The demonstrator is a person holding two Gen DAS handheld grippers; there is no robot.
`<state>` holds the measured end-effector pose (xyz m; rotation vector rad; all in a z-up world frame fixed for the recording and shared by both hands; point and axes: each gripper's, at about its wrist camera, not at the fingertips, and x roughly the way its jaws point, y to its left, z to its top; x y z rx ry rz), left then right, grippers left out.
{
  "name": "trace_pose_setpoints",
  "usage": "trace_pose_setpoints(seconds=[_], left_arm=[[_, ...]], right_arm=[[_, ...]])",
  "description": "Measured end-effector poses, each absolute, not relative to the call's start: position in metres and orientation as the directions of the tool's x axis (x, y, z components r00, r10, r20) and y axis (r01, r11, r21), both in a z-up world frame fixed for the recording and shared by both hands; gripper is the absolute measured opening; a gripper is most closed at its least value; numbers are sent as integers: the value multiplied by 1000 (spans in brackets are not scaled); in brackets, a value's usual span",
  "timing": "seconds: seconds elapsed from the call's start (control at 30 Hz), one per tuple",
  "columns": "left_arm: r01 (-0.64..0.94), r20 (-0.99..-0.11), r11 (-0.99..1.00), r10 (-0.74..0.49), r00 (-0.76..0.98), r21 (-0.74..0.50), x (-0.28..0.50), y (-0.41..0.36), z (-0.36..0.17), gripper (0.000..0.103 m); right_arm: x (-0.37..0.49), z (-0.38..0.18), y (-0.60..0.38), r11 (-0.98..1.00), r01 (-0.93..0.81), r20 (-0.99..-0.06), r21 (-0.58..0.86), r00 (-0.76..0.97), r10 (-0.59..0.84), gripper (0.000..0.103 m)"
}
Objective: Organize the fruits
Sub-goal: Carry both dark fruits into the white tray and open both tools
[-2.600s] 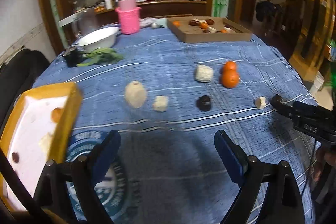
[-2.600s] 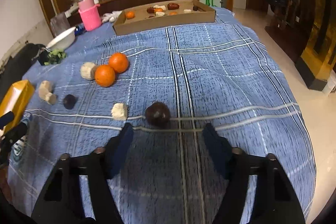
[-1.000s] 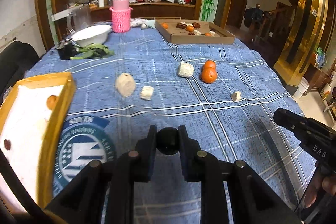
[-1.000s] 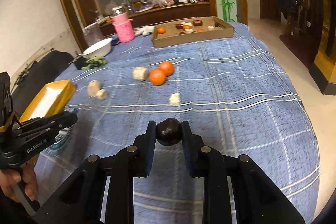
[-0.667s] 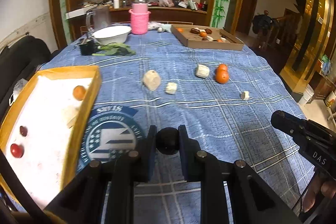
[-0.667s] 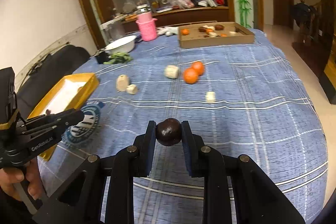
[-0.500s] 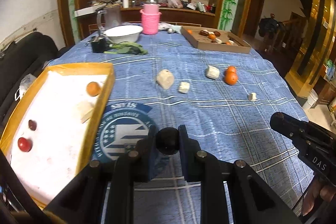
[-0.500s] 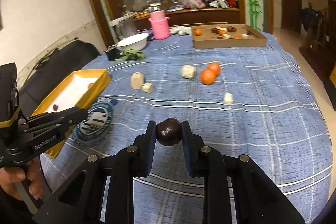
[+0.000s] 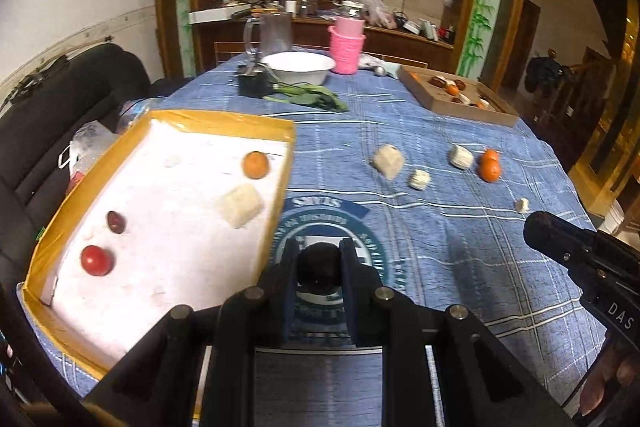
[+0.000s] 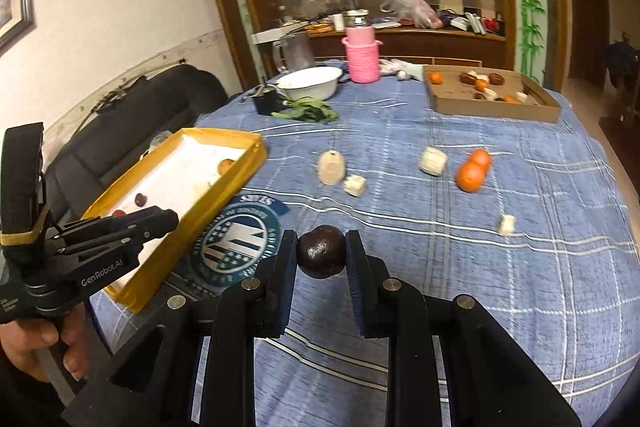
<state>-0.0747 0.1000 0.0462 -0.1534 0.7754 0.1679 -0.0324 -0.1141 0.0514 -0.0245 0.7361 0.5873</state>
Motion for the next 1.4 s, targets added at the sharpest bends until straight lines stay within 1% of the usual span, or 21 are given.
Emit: trace_pose_setpoints(seconds=[0.43,0.87,1.13,1.4], left_arm=[[-309,-709,949,171,684,-69,-79,152,43,22],[-419,-733,905,238,638,-71,-83,209,30,22],[-443,-756,894,247,606,-63,-81,224,20,22],[-452,-782,891,250,571,-45,-74,229,8,22]], right_arm=[[-25,56,-50,780,-603,-643,165,534,549,23],[-13,53,17,718,-679,-655,155,473,589,23],[8,41,67,679,-713,-673,172,418,610,23],[37,14,111,665,-722,-722,189,357,592,22]])
